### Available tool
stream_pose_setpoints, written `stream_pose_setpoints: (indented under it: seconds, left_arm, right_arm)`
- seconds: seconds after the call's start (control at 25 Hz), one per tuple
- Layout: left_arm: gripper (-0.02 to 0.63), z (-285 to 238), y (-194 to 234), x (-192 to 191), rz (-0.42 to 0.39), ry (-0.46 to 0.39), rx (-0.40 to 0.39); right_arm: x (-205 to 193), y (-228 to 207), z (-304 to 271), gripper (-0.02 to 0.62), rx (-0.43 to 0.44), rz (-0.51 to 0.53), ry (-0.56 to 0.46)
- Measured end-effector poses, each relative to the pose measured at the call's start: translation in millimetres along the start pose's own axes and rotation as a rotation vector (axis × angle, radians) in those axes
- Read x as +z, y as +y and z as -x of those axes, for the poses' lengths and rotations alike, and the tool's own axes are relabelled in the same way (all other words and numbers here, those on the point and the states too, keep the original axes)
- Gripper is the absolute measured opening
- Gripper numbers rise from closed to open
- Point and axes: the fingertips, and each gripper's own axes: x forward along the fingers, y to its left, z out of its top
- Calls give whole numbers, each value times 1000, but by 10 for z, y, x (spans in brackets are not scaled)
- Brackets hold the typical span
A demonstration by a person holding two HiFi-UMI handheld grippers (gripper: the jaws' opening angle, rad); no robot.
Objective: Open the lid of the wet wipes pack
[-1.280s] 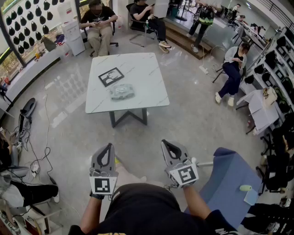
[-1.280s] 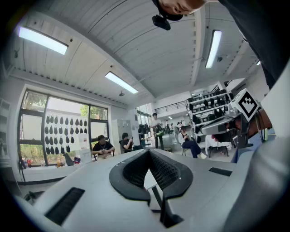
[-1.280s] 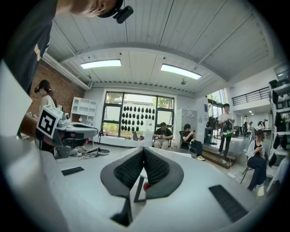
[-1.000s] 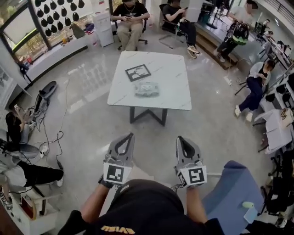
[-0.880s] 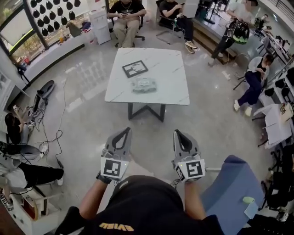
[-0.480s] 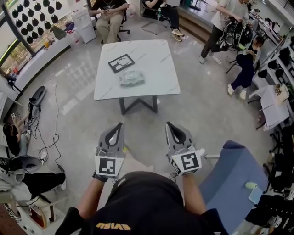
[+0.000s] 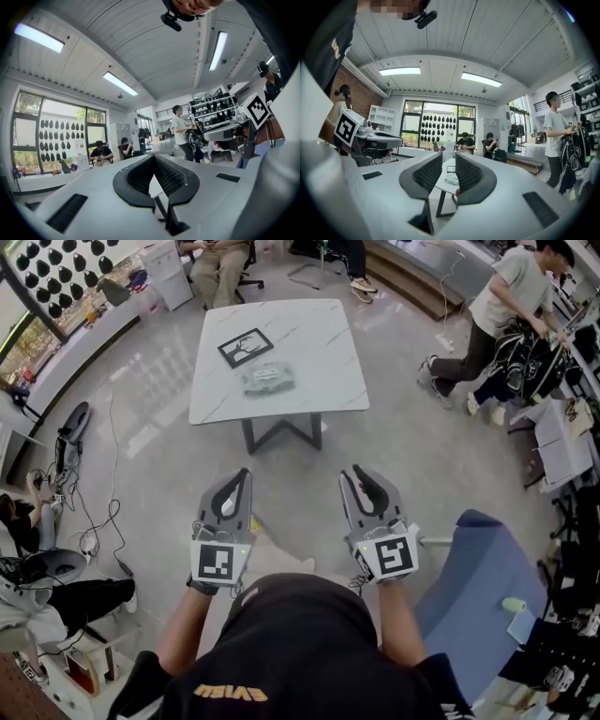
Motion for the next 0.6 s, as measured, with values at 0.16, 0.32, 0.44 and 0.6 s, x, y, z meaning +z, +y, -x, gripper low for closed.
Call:
stream_pose_setpoints:
  seconds: [0.16,0.32,0.44,0.6]
  left_arm:
    - [15,-16,-4,17,2,0,-6]
    - [15,-65,-26,34,4,-9,-7]
    - [15,-67,-35,27,-3,-8,-10]
    - [15,-50,-26,1,-5,4,-7]
  right_arm:
    - [-16,-27,6,132,-4,-4,15]
    - [-41,-57,9,186,3,-5,20]
    - [-71,-43,26,218,9,-7,27]
    - [-130,-28,43,250,11,-13,43]
